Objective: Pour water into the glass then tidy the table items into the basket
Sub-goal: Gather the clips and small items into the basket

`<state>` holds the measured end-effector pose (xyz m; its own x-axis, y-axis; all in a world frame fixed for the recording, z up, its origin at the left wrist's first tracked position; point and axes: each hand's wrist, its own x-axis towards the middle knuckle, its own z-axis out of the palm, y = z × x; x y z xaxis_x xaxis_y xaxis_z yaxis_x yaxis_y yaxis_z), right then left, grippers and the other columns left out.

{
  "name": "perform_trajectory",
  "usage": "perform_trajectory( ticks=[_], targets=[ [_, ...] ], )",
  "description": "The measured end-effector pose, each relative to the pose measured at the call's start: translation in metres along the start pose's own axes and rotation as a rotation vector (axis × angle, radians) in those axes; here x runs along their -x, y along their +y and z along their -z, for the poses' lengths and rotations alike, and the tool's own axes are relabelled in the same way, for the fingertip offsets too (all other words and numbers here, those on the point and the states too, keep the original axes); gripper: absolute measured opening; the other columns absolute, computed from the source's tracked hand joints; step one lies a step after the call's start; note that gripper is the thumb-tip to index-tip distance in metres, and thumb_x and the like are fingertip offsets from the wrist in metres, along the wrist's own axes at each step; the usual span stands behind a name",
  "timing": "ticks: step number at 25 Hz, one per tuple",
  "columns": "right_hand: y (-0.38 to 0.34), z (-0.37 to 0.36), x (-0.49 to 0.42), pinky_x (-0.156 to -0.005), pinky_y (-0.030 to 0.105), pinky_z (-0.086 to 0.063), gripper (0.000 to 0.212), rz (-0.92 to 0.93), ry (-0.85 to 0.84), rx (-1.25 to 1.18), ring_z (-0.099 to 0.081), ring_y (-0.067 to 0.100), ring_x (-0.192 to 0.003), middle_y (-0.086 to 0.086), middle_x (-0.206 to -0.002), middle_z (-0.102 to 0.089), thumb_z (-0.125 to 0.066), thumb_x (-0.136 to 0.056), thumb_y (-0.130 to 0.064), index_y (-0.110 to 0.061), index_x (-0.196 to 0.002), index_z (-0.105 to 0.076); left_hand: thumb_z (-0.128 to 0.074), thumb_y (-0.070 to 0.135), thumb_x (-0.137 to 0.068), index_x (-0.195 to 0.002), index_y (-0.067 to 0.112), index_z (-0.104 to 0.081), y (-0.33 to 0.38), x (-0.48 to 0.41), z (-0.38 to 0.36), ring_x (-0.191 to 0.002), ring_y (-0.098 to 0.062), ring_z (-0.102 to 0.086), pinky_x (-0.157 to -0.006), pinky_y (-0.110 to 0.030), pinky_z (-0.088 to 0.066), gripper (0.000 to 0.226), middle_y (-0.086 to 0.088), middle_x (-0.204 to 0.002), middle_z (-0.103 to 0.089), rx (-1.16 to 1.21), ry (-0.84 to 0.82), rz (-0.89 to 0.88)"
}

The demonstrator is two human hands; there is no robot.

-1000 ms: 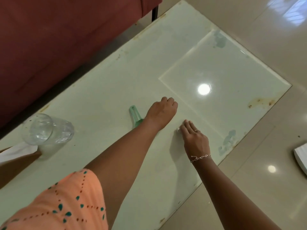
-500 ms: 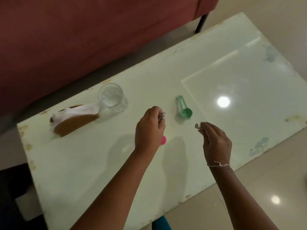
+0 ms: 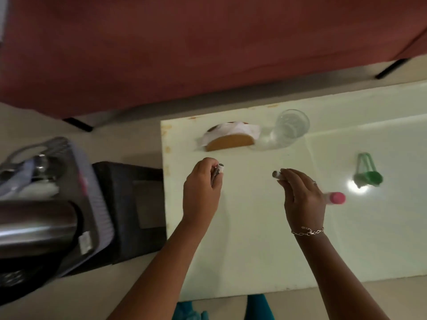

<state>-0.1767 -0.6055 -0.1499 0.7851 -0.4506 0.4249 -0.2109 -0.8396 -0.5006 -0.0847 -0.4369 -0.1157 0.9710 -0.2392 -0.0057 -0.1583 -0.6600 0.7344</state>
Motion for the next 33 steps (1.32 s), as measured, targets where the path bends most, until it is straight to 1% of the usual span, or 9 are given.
perform_trajectory(
  ticks=[4,7,9,12,14,20,26,29,33],
  targets=[
    [-0.09,-0.045,0.003,-0.068,0.022,-0.04,0.018,0.072,-0.073,-0.077,-0.063,0.019,-0.078,0.011,-0.083,-0.073,-0.056,-0.083,-0.015,-0.003,-0.086,-0.069,-0.063,0.009,-0.083,-0.096,0.007,-0.061,-0.056,0.006,0.081,-0.079,-0.022,-0.063,-0.068,-0.036,-0.053,0.013,-0.005,-0.091,-0.067,-0.052,0.155,0.084],
    [-0.147,-0.073,0.009,-0.068,0.023,-0.041,0.019,0.153,-0.148,-0.134,-0.068,0.029,-0.073,0.011,-0.081,-0.072,-0.055,-0.083,-0.015,-0.002,-0.085,-0.069,-0.064,0.009,-0.082,-0.097,0.008,-0.061,-0.105,0.013,0.132,-0.078,-0.023,-0.065,-0.066,-0.038,-0.054,0.014,-0.008,-0.088,-0.067,-0.116,0.293,0.155],
    [-0.18,-0.089,0.013,-0.068,0.024,-0.041,0.02,0.201,-0.204,-0.179,-0.069,0.029,-0.073,0.012,-0.082,-0.072,-0.054,-0.083,-0.016,-0.002,-0.085,-0.069,-0.061,0.008,-0.084,-0.102,0.007,-0.06,-0.139,0.015,0.163,-0.081,-0.03,-0.065,-0.067,-0.04,-0.052,0.018,-0.013,-0.089,-0.068,-0.181,0.347,0.295],
    [-0.217,-0.11,0.017,-0.063,0.021,-0.042,0.024,0.256,-0.267,-0.227,-0.068,0.029,-0.069,0.013,-0.082,-0.071,-0.053,-0.084,-0.019,-0.002,-0.085,-0.069,-0.05,0.009,-0.091,-0.121,0.009,-0.052,-0.176,0.017,0.186,-0.091,-0.037,-0.062,-0.074,-0.044,-0.048,0.03,-0.018,-0.099,-0.065,-0.387,0.222,0.487],
    [-0.234,-0.12,0.018,-0.054,0.023,-0.045,0.025,0.274,-0.289,-0.245,-0.066,0.029,-0.064,0.014,-0.081,-0.069,-0.053,-0.084,-0.021,-0.002,-0.085,-0.069,-0.042,0.011,-0.094,-0.118,0.01,-0.052,-0.193,0.018,0.189,-0.093,-0.036,-0.062,-0.075,-0.042,-0.048,0.025,-0.016,-0.101,-0.062,-0.487,0.087,0.499],
    [-0.263,-0.147,0.023,-0.057,0.027,-0.051,0.026,0.387,-0.392,-0.252,-0.065,0.027,-0.066,0.013,-0.083,-0.069,-0.051,-0.085,-0.021,-0.003,-0.085,-0.07,-0.039,0.014,-0.097,-0.108,0.007,-0.051,-0.23,0.024,0.183,-0.097,-0.03,-0.063,-0.083,-0.038,-0.054,0.018,-0.014,-0.105,-0.062,-0.511,-0.133,0.628],
    [-0.284,-0.167,0.012,-0.054,0.031,-0.056,0.012,0.702,-0.551,-0.264,-0.066,0.029,-0.067,0.013,-0.085,-0.07,-0.065,-0.074,-0.008,-0.005,-0.084,-0.068,-0.037,0.011,-0.097,-0.107,0.005,-0.054,-0.24,0.03,0.176,-0.098,-0.027,-0.063,-0.083,-0.035,-0.054,0.021,-0.014,-0.108,-0.061,-0.512,-0.188,0.653],
    [-0.297,-0.177,0.007,-0.054,0.03,-0.056,0.024,0.831,-0.691,-0.273,-0.066,0.028,-0.065,0.011,-0.083,-0.07,-0.078,-0.065,-0.003,-0.008,-0.086,-0.068,-0.04,0.012,-0.096,-0.104,0.006,-0.057,-0.243,0.03,0.179,-0.099,-0.029,-0.063,-0.082,-0.035,-0.053,0.02,-0.014,-0.108,-0.062,-0.469,-0.182,0.669],
    [-0.322,-0.196,0.0,-0.054,0.036,-0.057,0.028,0.93,-0.902,-0.287,-0.067,0.028,-0.069,0.011,-0.081,-0.069,-0.079,-0.059,0.002,-0.01,-0.083,-0.07,-0.046,0.012,-0.093,-0.109,0.012,-0.056,-0.237,0.05,0.186,-0.097,-0.027,-0.063,-0.075,-0.033,-0.051,0.019,-0.01,-0.105,-0.063,-0.439,-0.118,0.738]
  ],
)
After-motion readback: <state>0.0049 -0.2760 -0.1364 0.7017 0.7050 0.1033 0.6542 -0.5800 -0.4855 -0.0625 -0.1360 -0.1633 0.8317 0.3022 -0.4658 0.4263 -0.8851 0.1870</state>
